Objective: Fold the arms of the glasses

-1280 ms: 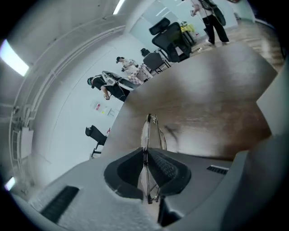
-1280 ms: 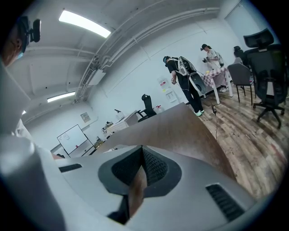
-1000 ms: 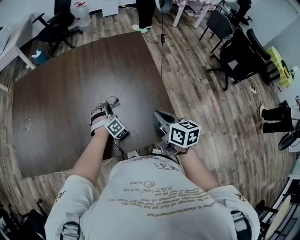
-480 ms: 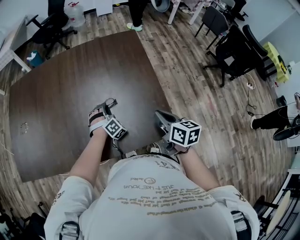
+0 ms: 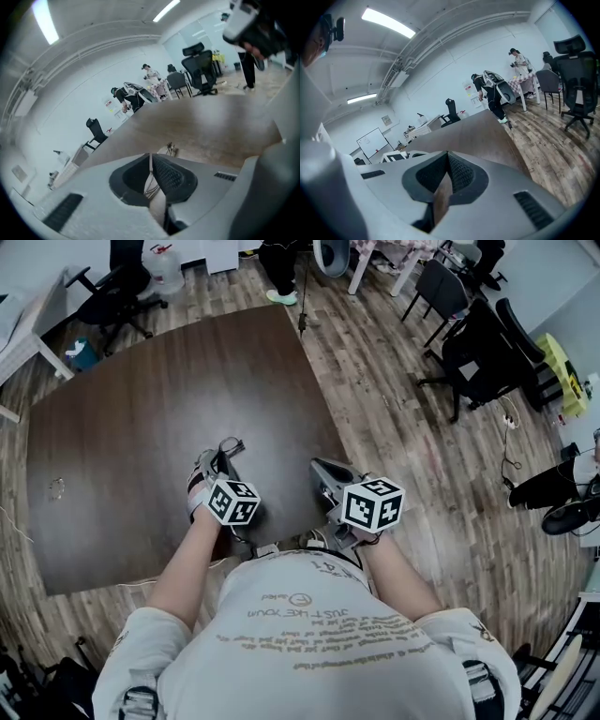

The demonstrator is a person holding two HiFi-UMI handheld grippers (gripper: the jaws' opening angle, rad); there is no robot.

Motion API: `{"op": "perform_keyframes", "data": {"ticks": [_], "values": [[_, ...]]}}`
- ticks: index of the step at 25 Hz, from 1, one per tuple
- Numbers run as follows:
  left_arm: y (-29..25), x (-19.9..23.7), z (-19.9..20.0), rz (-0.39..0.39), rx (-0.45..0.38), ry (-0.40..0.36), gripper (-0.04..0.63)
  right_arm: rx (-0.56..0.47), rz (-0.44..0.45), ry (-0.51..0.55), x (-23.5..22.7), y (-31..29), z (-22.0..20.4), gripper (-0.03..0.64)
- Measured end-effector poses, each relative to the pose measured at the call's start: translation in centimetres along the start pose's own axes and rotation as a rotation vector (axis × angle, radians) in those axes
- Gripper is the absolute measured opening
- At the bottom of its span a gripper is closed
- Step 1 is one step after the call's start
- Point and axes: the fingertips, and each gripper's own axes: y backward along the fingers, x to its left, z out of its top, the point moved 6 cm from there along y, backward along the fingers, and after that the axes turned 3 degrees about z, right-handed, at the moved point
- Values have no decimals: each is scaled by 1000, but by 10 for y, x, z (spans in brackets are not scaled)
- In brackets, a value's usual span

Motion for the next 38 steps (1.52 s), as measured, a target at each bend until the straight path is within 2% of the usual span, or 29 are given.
{"op": "perform_keyframes", "data": {"ticks": [3,6,9,13,19,27,38], "values": [[19,8,12,-72,-42,197,21,-19,4,28,7,-6,4,15],[39,18,24,-128,-72,356,15,-66,-6,76,17,-11,13,14],[57,26,37,-147,-111,459,15,-120,-25,142,29,-13,24,12],[80,36,56,-141,-173,547,15,-183,-67,258,46,-11,37,12],[111,54,80,-134,-256,588,15,-273,-84,326,75,-13,58,12],[137,81,92,-118,-343,607,15,-282,-52,332,95,-30,65,12],[143,94,92,-97,-361,626,15,-290,-62,298,90,-33,69,12]]}}
